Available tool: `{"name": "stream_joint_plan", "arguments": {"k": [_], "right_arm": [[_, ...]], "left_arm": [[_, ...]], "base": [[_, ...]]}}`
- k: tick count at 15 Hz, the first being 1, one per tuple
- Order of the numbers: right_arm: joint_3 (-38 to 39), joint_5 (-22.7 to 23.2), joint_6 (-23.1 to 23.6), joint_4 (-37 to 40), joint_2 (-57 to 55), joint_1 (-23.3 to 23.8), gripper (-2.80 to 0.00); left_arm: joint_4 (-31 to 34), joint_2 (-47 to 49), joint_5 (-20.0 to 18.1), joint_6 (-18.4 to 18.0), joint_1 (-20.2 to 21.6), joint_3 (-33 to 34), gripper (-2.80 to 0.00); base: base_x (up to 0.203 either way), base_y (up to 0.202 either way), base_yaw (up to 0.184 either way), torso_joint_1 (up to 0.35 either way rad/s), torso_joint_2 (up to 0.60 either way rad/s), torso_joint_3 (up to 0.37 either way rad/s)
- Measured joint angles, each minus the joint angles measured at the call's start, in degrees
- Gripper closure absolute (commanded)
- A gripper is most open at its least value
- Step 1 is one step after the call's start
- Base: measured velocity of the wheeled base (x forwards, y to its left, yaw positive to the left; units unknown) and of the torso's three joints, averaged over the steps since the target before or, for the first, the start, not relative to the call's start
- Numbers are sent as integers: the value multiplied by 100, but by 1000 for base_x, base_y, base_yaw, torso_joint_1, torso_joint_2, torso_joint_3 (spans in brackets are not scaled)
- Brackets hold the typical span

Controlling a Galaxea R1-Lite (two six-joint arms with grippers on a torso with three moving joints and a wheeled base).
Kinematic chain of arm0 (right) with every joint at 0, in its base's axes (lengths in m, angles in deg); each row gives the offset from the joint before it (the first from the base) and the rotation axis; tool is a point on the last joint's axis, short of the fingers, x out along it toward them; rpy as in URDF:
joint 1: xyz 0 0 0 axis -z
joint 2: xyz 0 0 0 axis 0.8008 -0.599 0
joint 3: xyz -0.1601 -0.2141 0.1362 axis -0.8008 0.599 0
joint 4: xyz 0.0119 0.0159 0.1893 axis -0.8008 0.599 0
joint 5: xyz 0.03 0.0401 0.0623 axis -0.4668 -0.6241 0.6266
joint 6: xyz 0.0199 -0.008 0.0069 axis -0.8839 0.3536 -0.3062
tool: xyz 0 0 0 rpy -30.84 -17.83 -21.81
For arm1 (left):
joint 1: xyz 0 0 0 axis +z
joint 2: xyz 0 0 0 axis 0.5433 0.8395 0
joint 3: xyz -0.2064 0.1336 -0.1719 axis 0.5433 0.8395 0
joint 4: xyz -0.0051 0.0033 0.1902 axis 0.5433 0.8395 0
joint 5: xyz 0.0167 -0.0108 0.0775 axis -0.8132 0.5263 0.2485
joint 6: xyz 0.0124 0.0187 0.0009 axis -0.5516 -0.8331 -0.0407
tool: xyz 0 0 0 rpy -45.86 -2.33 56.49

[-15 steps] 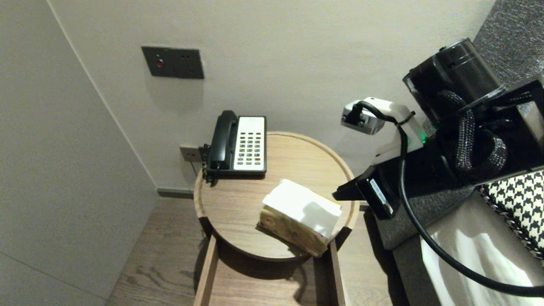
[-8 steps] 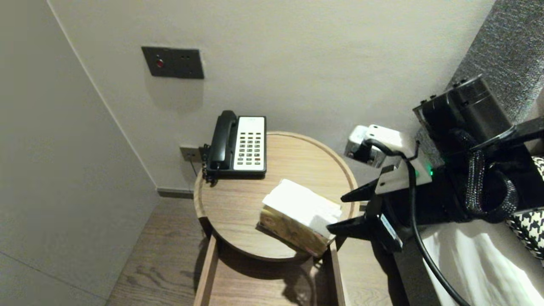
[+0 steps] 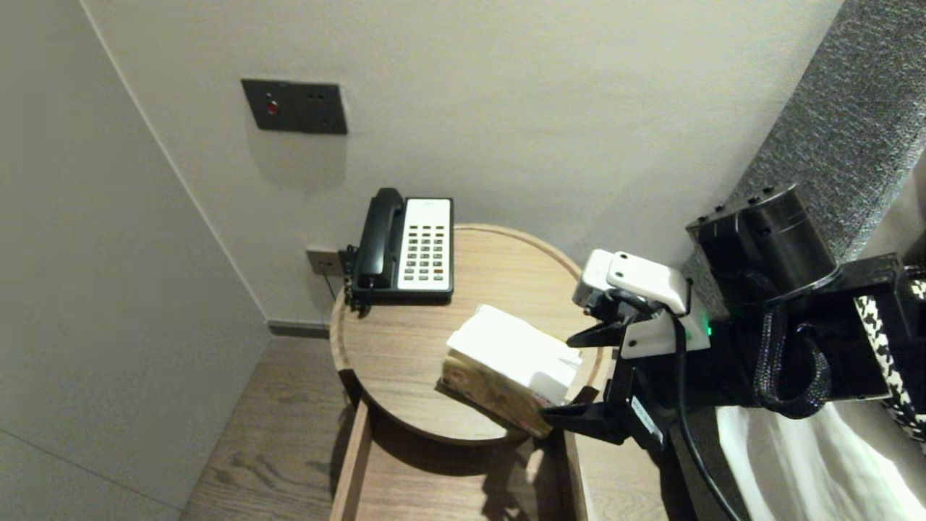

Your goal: Put the tissue on the table in the drawer one by one

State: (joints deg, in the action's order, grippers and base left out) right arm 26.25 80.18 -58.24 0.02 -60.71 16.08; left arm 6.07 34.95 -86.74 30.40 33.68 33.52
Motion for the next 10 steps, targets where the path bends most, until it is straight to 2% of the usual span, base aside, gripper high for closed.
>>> {"name": "stream_joint_plan", "arguments": {"k": [4,7,10], "right_arm": [[107,-1,58,-82,-60,46,-280],[313,4,55,-816,-153,98,-280],[372,11,52,-954,-277,172,-280]], "left_arm": [[2,0,0,2,0,0,0],[0,0,0,0,0,0,0],[0,0,0,2,0,0,0]], "base": [[0,0,0,0,0,0],[0,0,0,0,0,0],[0,0,0,0,0,0]]}}
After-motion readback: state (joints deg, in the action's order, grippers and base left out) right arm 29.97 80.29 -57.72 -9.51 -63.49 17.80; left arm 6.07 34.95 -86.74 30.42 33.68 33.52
